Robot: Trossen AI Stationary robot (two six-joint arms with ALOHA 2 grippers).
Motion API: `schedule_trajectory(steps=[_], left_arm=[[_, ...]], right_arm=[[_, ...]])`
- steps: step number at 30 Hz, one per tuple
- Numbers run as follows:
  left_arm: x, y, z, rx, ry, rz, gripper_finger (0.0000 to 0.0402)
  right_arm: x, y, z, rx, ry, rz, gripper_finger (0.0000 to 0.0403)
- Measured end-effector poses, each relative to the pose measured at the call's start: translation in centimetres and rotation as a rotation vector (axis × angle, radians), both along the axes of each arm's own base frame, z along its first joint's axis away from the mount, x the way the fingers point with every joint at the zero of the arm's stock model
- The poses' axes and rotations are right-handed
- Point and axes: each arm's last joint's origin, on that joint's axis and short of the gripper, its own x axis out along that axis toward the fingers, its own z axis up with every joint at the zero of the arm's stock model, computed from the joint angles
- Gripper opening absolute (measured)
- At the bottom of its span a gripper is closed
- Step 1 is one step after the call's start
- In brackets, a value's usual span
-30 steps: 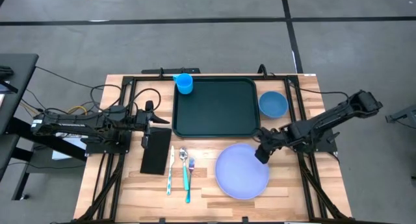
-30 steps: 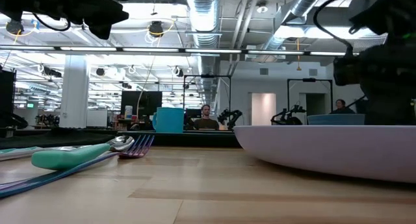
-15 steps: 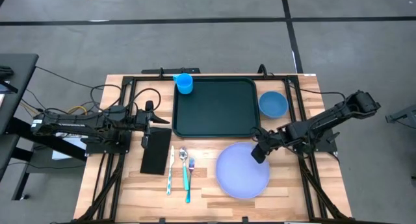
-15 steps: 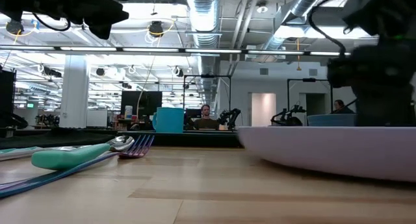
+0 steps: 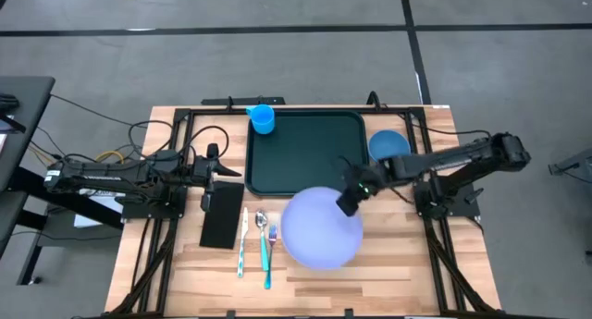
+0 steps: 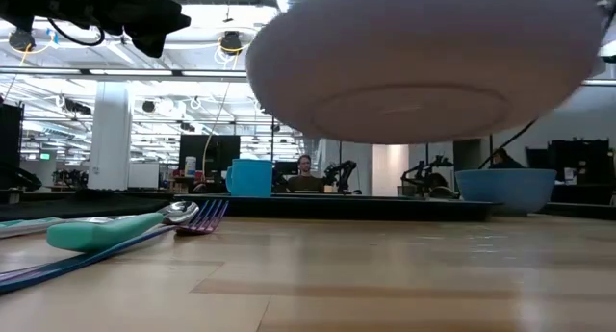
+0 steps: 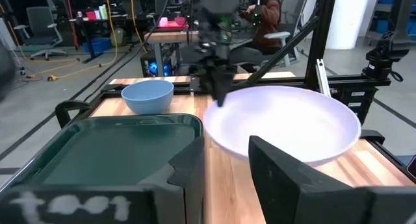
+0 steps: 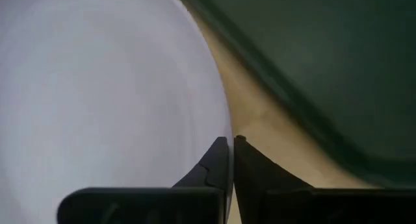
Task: Set up tray
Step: Put the purple plate below the blue mug on the black tray
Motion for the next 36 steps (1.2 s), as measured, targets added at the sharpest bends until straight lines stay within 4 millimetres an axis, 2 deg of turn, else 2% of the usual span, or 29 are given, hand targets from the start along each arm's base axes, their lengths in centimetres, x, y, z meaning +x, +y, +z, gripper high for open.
schedule_trajectory(steps=[5, 11, 17, 23, 28, 36], left_arm=[[0.0, 0.0, 0.0, -0.003, 0.000, 0.000, 0.0108], [0.0, 0.0, 0.0, -0.003, 0.001, -0.002, 0.0108], [0.0, 0.0, 0.0, -0.003, 0.001, -0.003, 0.0108], [0.0, 0.0, 0.0, -0.003, 0.001, -0.006, 0.0108], [0.0, 0.0, 0.0, -0.003, 0.003, -0.007, 0.0108], [0.0, 0.0, -0.1, -0.003, 0.006, -0.007, 0.0108]], right_arm=[[2.6, -4.3, 1.8, -0.032, 0.063, 0.022, 0.0002], [5.4, -10.0, 2.8, -0.081, 0.089, 0.051, 0.0001], [7.2, -15.6, 2.0, -0.084, 0.111, 0.042, 0.0001], [8.5, -19.8, 0.0, -0.069, 0.132, 0.024, 0.0001], [9.8, -22.1, -1.4, -0.067, 0.147, 0.009, 0.0000], [12.4, -23.4, -2.1, -0.081, 0.132, 0.034, 0.0000]])
